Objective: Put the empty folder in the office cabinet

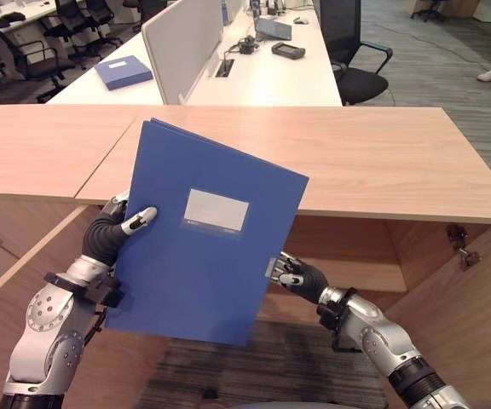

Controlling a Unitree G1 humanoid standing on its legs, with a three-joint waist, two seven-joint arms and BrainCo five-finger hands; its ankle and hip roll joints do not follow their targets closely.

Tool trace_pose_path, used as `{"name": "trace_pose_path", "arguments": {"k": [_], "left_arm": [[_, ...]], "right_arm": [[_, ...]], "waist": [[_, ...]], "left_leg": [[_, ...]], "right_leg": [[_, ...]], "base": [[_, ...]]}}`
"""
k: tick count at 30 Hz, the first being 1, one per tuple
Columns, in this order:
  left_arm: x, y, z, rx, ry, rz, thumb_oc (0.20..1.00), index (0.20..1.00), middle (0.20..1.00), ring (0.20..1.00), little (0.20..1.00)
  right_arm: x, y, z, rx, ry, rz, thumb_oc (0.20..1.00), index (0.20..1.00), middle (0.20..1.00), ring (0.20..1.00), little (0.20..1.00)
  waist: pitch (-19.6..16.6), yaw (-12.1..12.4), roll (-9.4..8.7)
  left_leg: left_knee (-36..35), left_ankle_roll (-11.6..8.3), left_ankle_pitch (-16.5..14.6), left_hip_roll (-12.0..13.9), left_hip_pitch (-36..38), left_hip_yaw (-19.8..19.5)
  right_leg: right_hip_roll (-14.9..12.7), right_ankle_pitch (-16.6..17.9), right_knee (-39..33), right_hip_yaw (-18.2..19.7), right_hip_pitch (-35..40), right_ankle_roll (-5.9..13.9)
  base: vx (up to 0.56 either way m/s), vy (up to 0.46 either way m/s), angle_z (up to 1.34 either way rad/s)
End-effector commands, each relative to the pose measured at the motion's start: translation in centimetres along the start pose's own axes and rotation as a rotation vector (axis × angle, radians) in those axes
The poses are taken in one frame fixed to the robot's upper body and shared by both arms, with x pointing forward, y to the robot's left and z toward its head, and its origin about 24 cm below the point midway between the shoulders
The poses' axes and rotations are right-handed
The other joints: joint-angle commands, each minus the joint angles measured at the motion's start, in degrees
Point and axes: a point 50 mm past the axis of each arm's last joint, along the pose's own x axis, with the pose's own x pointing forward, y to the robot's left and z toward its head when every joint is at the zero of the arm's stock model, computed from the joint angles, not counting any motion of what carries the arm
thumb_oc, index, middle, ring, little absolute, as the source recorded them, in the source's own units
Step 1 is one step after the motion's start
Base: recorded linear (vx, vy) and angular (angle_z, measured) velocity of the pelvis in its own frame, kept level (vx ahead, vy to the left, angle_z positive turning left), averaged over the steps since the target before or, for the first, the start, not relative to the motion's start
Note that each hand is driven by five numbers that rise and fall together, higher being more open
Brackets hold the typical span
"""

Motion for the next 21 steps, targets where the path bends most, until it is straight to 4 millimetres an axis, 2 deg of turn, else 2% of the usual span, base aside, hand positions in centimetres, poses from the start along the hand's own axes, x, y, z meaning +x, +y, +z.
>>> {"name": "trace_pose_path", "arguments": {"k": [1, 4, 14, 21], "left_arm": [[1.2, 0.8, 4.1, 0.151, -0.158, -0.02, 0.2, 0.2, 0.2, 0.2, 0.2], [1.3, 1.2, 5.2, 0.271, -0.22, 0.062, 0.2, 0.2, 0.2, 0.2, 0.2], [1.6, 0.2, 5.2, 0.317, -0.265, 0.088, 0.2, 0.2, 0.2, 0.2, 0.2], [1.9, -0.3, 4.7, 0.283, -0.275, 0.087, 0.2, 0.2, 0.2, 0.2, 0.2]], "right_arm": [[1.5, 2.4, 2.9, -0.022, -0.144, 0.135, 1.0, 1.0, 1.0, 1.0, 1.0], [1.5, 2.7, 3.6, -0.041, -0.171, 0.144, 1.0, 1.0, 1.0, 1.0, 1.0], [1.7, 3.1, 4.2, -0.049, -0.2, 0.136, 1.0, 1.0, 1.0, 1.0, 1.0], [2.2, 3.6, 4.4, -0.047, -0.209, 0.153, 1.0, 1.0, 1.0, 1.0, 1.0]], "waist": [[0.2, 0.3, -1.59], [0.1, 0.3, -1.92], [0.1, 0.2, -2.18], [0.2, 0.2, -2.29]], "left_leg": [[0.1, 0.25, -3.7, -0.7, 0.9, -3.7], [0.1, 0.17, -3.8, -0.7, 0.8, -3.7], [0.1, 0.27, -4.0, -0.6, 0.8, -3.7], [0.1, 0.23, -4.0, -0.5, 0.9, -3.6]], "right_leg": [[-1.1, -6.1, 0.7, 0.5, 4.4, 2.17], [-1.1, -6.3, 0.8, 0.5, 4.3, 2.07], [-1.0, -6.5, 0.7, 0.6, 4.4, 1.9], [-0.9, -6.5, 0.6, 0.6, 4.5, 1.81]], "base": [[0.0, 0.0, 0.0], [0.0, 0.0, 0.0], [0.0, 0.0, 0.0], [0.0, 0.0, 0.0]]}}
